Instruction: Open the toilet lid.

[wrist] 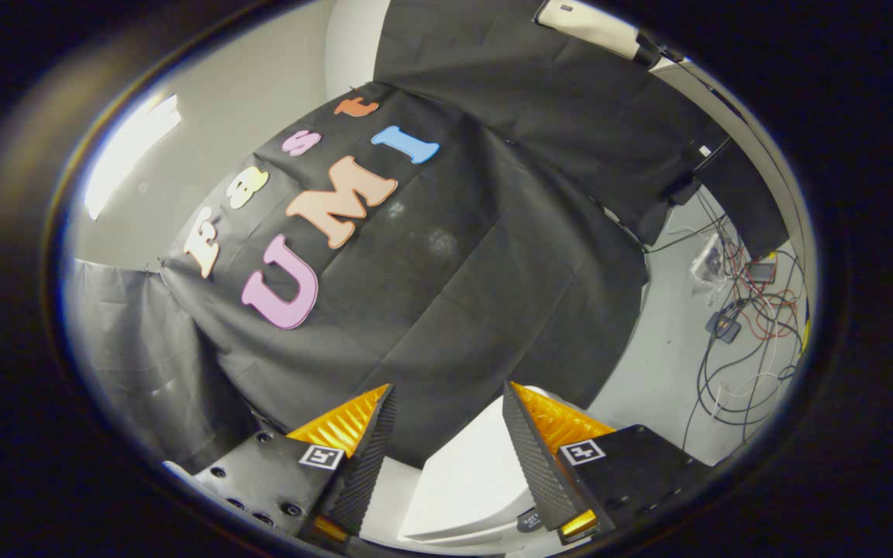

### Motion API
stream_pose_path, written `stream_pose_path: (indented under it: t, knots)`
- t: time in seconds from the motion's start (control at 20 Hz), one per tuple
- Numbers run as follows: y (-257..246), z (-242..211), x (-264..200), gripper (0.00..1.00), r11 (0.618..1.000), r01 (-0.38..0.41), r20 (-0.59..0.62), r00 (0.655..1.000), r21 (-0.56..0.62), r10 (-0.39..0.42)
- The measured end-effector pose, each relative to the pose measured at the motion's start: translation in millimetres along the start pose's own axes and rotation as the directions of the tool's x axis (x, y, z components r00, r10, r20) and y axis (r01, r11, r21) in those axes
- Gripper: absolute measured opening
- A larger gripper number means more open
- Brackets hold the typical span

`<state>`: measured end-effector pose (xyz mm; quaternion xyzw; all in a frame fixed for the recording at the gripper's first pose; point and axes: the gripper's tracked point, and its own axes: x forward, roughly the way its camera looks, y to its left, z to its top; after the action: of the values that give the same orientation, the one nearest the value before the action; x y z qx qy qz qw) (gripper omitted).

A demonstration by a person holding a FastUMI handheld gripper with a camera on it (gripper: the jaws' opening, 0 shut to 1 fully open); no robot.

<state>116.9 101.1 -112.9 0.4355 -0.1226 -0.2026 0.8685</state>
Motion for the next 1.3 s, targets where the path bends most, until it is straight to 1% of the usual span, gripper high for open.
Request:
stream_pose_path:
  t: [0.3,0.4,0.65,0.8,1.0,1.1,1.2,1.3]
  knots:
    - [-35,-3,-7,0.86,0.991,0.103,0.011,0.994,0.08,-0.105]
    - [-48,-15,-13,0.86,0.984,0.139,-0.011,0.99,0.114,-0.139]
    - [-79,-41,-27,0.86,0.965,0.199,-0.067,0.979,0.17,-0.191]
    - [-89,-55,-31,0.86,0.955,0.228,-0.096,0.972,0.188,-0.213]
    - [-99,-78,-37,0.86,0.948,0.25,-0.151,0.963,0.198,-0.223]
    - [-101,-96,-36,0.86,0.95,0.261,-0.187,0.955,0.171,-0.229]
    - [-100,-118,-37,0.86,0.955,0.254,-0.253,0.944,0.153,-0.211]
    - [-97,-138,-35,0.86,0.953,0.247,-0.307,0.934,0.177,-0.185]
